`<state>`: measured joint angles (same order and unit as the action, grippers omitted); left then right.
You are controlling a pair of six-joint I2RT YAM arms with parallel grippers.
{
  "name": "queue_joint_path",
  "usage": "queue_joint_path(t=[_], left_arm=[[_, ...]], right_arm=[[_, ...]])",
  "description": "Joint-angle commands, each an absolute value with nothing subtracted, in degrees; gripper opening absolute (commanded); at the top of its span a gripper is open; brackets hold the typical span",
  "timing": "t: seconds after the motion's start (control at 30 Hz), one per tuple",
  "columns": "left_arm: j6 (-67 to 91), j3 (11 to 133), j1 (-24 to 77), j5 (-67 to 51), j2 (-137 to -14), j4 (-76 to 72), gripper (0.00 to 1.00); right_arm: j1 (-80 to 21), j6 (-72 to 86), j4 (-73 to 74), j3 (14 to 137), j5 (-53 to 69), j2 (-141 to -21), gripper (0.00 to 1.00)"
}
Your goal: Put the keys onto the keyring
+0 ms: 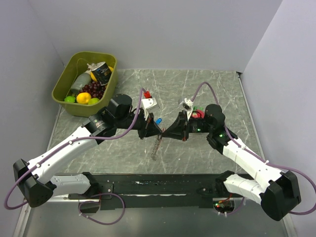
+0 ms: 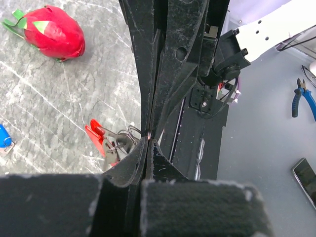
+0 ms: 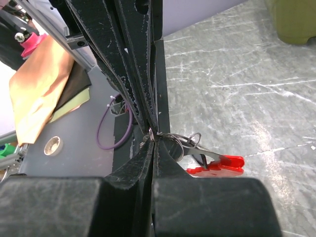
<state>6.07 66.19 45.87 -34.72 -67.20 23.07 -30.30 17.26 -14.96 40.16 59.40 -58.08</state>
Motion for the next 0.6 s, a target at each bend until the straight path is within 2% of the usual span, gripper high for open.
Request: queue_joint_path(t=[0.0,0.03,0.07,0.1,0.2,0.3,0.37,0.57], left_arm=[[5.5,65.7,46.3,-36.6,-66.7,21.1,0.01],[5.2,66.0,46.1,-36.5,-66.7,21.6,0.01],[4.9,66.2,46.1,-36.4,-66.8,22.2,0.01],[4.4,66.4,45.9,-36.1,-66.8,23.3,0.01],[3.7,66.4,45.3,-36.3,-66.4,24.1,0.01],[3.0,66.4,44.6,-36.9,-66.1,24.8,0.01],[2.9,66.4,44.3,-37.5,-65.9,24.6,0.01],[1.7,66.4,44.2,-41.4,-66.8,24.6,0.01]], right_arm=[[-30.1,18.2,-20.2,42.0,59.0,-57.7,0.02],[-30.1,16.3,-18.8,42.1,58.7,-57.3,0.08],[-30.1,15.0,-17.3,42.3,56.9,-56.8,0.2],[-30.1,13.5,-15.7,42.4,55.6,-55.3,0.48],[-29.8,8.7,-9.9,43.1,52.0,-51.8,0.78],[-29.0,5.2,-6.0,43.9,50.6,-49.4,0.84],[-28.4,4.9,-6.1,44.0,51.8,-48.7,0.84],[-28.1,8.5,-11.5,44.8,61.2,-51.9,0.73]])
